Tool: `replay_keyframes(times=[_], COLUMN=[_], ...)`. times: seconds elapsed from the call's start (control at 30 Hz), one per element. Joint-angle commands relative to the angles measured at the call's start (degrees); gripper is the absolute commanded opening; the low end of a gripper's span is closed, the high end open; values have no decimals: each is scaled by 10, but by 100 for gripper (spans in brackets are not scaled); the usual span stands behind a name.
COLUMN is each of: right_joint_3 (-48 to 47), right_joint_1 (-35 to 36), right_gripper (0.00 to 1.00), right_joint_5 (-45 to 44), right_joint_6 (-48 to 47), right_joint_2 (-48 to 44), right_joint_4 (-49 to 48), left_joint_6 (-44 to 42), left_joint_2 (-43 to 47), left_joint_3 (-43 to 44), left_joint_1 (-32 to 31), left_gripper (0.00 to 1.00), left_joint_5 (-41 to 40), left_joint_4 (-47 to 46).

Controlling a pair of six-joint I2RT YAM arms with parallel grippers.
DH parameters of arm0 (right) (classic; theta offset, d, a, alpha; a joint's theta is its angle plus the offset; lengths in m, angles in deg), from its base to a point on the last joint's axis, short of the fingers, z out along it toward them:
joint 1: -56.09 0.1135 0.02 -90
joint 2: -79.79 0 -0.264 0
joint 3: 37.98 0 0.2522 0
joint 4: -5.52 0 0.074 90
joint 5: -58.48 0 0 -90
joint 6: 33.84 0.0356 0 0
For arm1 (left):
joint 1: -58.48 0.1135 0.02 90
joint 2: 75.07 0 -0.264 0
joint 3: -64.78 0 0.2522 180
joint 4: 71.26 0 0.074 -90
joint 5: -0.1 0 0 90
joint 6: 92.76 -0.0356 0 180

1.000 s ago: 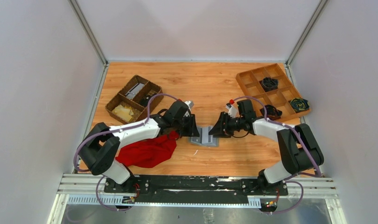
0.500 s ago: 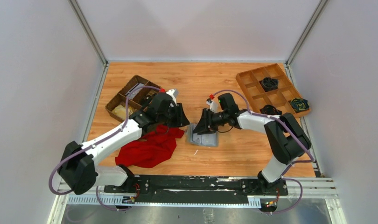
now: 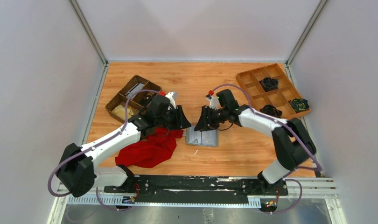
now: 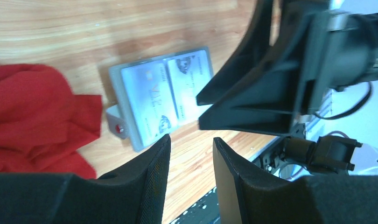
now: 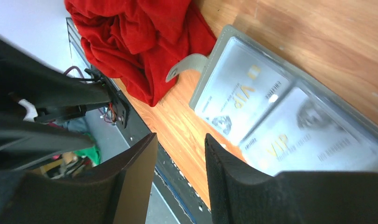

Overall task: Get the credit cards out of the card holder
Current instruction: Remove the credit card from the card holder.

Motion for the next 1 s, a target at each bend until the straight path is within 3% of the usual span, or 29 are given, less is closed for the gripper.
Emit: replay_keyframes(times=[0.0, 0.17, 0.37, 0.57, 0.8, 0.97], right_joint_3=[58, 123, 131, 113, 117, 125], right_joint_1=[-44, -84, -86, -86, -86, -86], right_gripper=[46, 47, 46, 37, 24, 23], right_joint_5=[-64, -71, -49, -57, -95, -105], right_joint_6=[-39, -24, 10, 9, 10, 14], right_joint_2=[-95, -115, -94, -76, -34, -39], right_joint_4=[67, 60, 26, 24, 21, 19], left_joint_6=[16, 25, 10, -5, -10, -16], left_joint_2=[-38, -106, -153, -208, -205, -172], left_joint_3=[9, 26, 0, 0, -1, 10], left_joint_1=[-27, -45, -28, -20, -22, -39], left_gripper=[42, 41, 40, 38, 34, 39], left_joint_5=[42, 65, 46, 72, 83, 69], left_joint_4=[-66, -104, -124, -122, -118, -114])
